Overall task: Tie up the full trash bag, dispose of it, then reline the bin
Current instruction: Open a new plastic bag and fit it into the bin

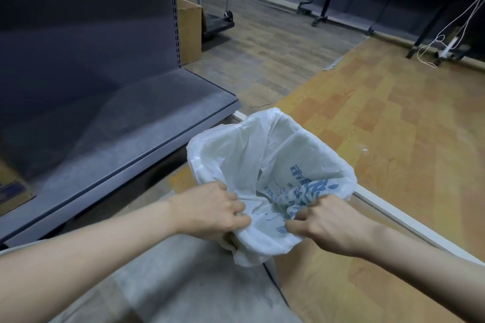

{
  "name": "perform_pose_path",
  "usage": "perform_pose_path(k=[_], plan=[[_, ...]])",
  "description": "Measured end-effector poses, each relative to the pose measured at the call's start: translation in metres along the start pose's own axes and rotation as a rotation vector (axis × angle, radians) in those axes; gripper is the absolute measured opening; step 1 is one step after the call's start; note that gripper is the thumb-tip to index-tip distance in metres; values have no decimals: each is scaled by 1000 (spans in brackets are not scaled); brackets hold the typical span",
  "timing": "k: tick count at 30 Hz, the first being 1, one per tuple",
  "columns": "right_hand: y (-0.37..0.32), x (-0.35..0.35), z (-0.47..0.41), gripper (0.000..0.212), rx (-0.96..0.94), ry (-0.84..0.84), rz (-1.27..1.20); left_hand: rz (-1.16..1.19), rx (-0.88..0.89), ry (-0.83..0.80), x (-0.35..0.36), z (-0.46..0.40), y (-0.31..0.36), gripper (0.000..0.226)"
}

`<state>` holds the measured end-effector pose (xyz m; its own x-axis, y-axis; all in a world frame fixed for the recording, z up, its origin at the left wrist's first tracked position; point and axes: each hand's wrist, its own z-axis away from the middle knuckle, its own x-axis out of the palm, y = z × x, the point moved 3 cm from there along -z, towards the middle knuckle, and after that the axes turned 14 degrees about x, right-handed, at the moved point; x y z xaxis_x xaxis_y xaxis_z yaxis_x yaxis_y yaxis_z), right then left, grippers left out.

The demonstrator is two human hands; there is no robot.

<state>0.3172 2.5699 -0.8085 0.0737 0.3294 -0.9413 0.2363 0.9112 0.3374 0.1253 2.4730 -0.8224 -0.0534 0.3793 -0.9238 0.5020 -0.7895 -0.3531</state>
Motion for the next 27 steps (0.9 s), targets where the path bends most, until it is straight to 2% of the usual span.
perform_pose_path(k=[2,7,15,20,25,27], plan=[[1,-1,5,19,14,58,-39,-25,33,-17,0,-6,6,30],[-2,1,13,22,79,87,-46,-78,35,-65,-6,-11,3,33],[5,-19,16,23,119,168,-16,-95,37,24,-24,-16,-13,30],[20,-26,1,25,201,222,17,-198,-29,-19,-30,-20,-35,32],[21,-10,-24,26,284,186,72,-205,-147,-146,-28,-21,-50,34],[10,2,-29,25,289,85,82,-165,-163,-203,-20,-18,-45,32]])
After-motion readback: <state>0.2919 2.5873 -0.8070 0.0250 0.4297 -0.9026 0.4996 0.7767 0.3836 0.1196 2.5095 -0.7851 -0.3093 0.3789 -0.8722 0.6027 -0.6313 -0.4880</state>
